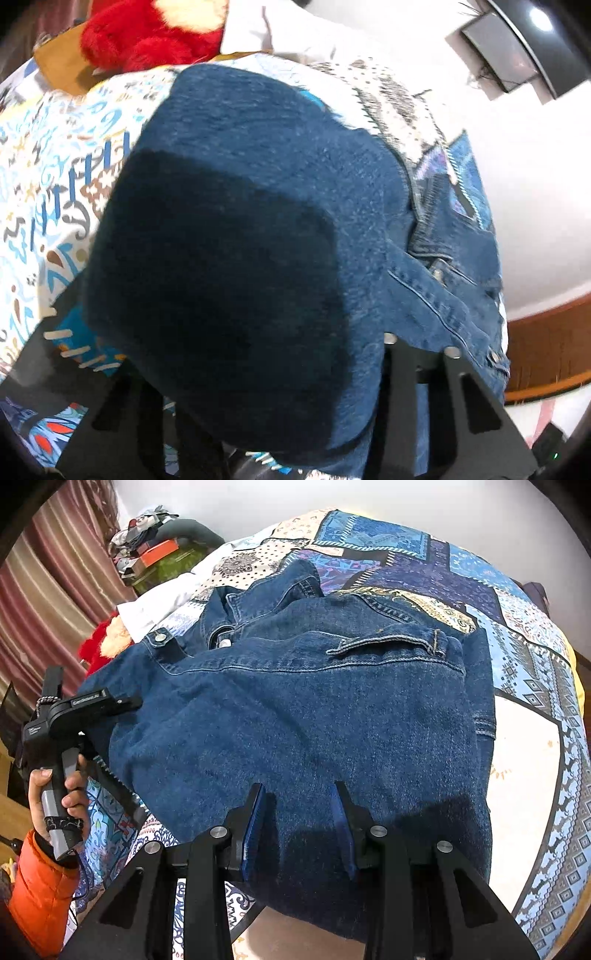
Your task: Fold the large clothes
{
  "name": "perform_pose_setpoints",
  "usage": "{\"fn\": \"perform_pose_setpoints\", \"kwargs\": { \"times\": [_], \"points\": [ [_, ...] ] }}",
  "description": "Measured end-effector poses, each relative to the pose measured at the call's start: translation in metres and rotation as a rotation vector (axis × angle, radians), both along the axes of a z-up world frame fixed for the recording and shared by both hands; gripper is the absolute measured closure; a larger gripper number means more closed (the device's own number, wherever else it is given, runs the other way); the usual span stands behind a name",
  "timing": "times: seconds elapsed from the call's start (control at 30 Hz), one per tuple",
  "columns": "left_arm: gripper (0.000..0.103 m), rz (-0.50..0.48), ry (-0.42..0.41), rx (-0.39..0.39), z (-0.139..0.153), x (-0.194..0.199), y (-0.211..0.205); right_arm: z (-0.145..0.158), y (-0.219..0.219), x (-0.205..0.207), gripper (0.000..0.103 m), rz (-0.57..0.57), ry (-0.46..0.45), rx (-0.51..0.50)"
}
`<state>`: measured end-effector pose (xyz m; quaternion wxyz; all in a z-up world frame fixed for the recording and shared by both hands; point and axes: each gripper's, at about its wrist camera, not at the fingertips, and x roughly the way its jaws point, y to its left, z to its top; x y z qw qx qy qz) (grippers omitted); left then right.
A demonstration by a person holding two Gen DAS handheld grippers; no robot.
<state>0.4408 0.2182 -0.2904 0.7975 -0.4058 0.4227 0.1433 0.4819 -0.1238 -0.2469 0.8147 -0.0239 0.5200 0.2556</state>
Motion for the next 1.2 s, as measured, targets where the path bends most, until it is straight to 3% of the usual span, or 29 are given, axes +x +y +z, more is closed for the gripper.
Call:
{"fn": "perform_pose_setpoints", "kwargs": {
  "times": [0.17,0.4,0.53,0.63,0.8,0.9,0.97,1.03,1.2],
  "points": [
    [0.068,-0.050,-0.077,0.060,0.034,-0.013,-0.010,0.009,0.008,0.000,0.070,-0.009,0.032,-0.020],
    [0.069,-0.087,-0.133,0.154,0.066,-0.036,-0.023,0.025,0.060,-0.007,0.070,0.109,0.055,0.085],
    [0.069,-0.093,-0.113,0.198,0.065,-0.036,-0.029,0.000,0.111,-0.008,0.070,0.186,0.149,0.091],
    [0.070,-0.105,-0.088,0.259,0.063,-0.035,-0.036,-0.032,0.139,-0.011,0.068,0.197,0.193,0.013],
    [0.070,-0.141,-0.099,0.376,0.081,-0.032,-0.048,-0.043,0.147,-0.005,0.068,0.219,0.218,0.045],
    [0.071,-0.187,-0.140,0.463,0.107,-0.025,-0.072,-0.034,0.128,0.006,0.068,0.189,0.305,0.104],
    [0.071,-0.230,-0.181,0.523,0.127,-0.018,-0.096,-0.017,0.100,0.008,0.068,0.133,0.297,0.163],
    [0.072,-0.275,-0.221,0.576,0.143,-0.011,-0.120,0.004,0.067,0.005,0.068,0.089,0.227,0.171],
    [0.072,-0.465,-0.329,0.742,0.174,0.004,-0.227,0.054,-0.039,-0.014,0.068,-0.083,0.034,0.107]
  ]
}}
